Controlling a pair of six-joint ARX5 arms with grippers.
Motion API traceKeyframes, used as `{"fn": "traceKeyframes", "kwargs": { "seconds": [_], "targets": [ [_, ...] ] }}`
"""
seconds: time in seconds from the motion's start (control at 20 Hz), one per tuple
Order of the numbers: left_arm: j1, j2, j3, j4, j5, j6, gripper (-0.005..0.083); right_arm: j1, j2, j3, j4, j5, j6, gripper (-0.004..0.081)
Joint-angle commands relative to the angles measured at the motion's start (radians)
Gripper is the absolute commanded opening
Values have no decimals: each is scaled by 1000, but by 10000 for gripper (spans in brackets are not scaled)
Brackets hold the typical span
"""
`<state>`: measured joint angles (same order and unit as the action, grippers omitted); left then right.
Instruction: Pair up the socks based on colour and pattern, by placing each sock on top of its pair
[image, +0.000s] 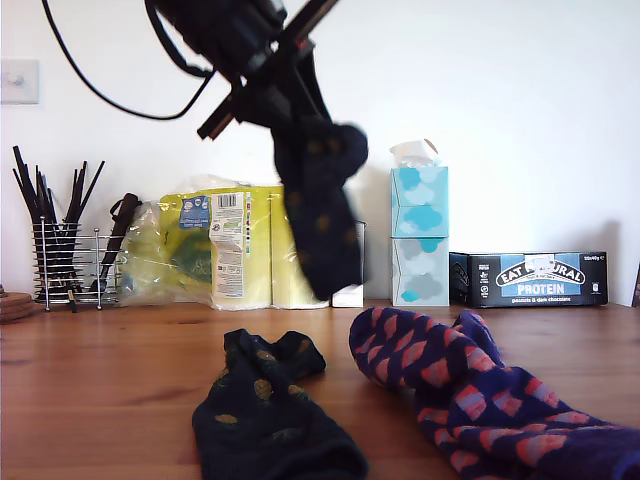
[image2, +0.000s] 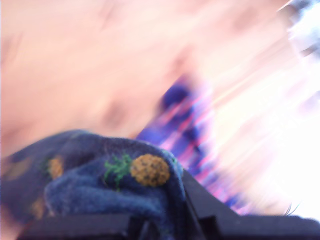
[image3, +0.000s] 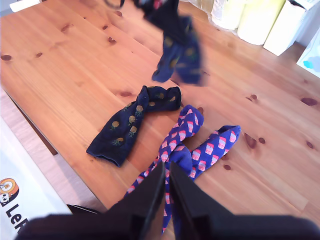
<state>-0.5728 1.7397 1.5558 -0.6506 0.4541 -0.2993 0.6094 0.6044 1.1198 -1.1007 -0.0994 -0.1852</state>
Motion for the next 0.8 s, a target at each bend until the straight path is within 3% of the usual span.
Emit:
{"fn": "traceKeyframes", "kwargs": {
  "seconds": [0.0, 0.1, 0.25, 0.75],
  "targets": [
    [-9, 8, -26, -72, 3, 32, -20, -1, 0, -14, 3, -6, -5, -12],
    [-13, 18, -27, -161, -42, 113, -20, -1, 0, -14, 1, -7, -5, -12],
    [-9, 22, -28, -156, -96, 124, -20, -1, 0, -14, -2, -30, -5, -12],
    [-4, 22, -28, -257, -74, 122, -20, 13, 0, -14, -5, -33, -5, -12]
  ]
}}
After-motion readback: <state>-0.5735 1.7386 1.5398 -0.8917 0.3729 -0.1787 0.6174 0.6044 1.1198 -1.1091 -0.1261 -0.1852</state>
